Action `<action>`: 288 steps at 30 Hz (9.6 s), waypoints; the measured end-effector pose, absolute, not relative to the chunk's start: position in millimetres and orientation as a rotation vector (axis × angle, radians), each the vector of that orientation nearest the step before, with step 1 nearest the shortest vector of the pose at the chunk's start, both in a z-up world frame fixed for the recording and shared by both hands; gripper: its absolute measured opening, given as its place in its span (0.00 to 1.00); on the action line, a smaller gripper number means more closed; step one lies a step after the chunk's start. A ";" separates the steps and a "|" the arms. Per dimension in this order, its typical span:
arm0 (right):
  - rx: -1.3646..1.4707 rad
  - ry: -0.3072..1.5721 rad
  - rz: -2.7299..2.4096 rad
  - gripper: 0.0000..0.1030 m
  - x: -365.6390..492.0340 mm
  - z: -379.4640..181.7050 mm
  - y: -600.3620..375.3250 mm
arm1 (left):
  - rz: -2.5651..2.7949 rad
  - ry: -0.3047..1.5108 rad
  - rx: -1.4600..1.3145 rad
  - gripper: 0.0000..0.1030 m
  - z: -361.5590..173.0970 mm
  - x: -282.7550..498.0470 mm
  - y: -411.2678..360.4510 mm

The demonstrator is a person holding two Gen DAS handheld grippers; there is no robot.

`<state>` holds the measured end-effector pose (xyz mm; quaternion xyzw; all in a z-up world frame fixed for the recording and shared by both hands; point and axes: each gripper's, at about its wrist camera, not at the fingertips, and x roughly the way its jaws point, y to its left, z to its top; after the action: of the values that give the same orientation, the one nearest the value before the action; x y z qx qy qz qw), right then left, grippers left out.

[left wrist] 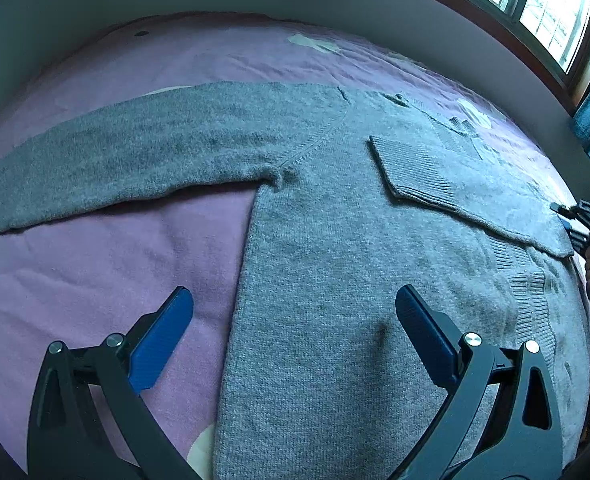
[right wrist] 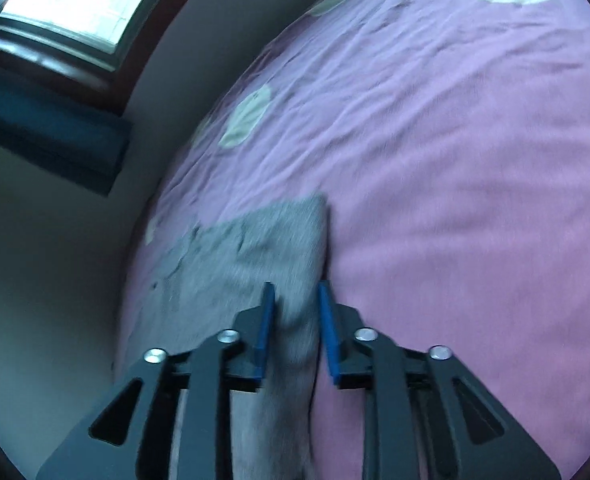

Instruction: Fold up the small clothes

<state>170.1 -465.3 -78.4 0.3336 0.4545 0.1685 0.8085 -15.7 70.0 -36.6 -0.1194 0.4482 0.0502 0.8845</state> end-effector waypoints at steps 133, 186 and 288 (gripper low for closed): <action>0.528 0.816 0.310 0.86 20.5 -70.0 -488.7 | 0.078 0.919 -0.332 0.33 -14.5 48.3 178.5; 0.545 0.814 0.324 0.86 22.2 -71.6 -494.3 | -0.095 0.728 -0.034 0.09 79.1 93.8 27.8; 0.628 0.856 0.243 0.53 62.7 -71.5 -504.2 | -0.016 0.911 -0.422 0.17 -34.4 59.2 124.4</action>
<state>62.7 -504.2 -71.5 0.2989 0.4070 0.1157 0.8554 59.2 124.4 -34.4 -0.2024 0.4364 -0.0077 0.8766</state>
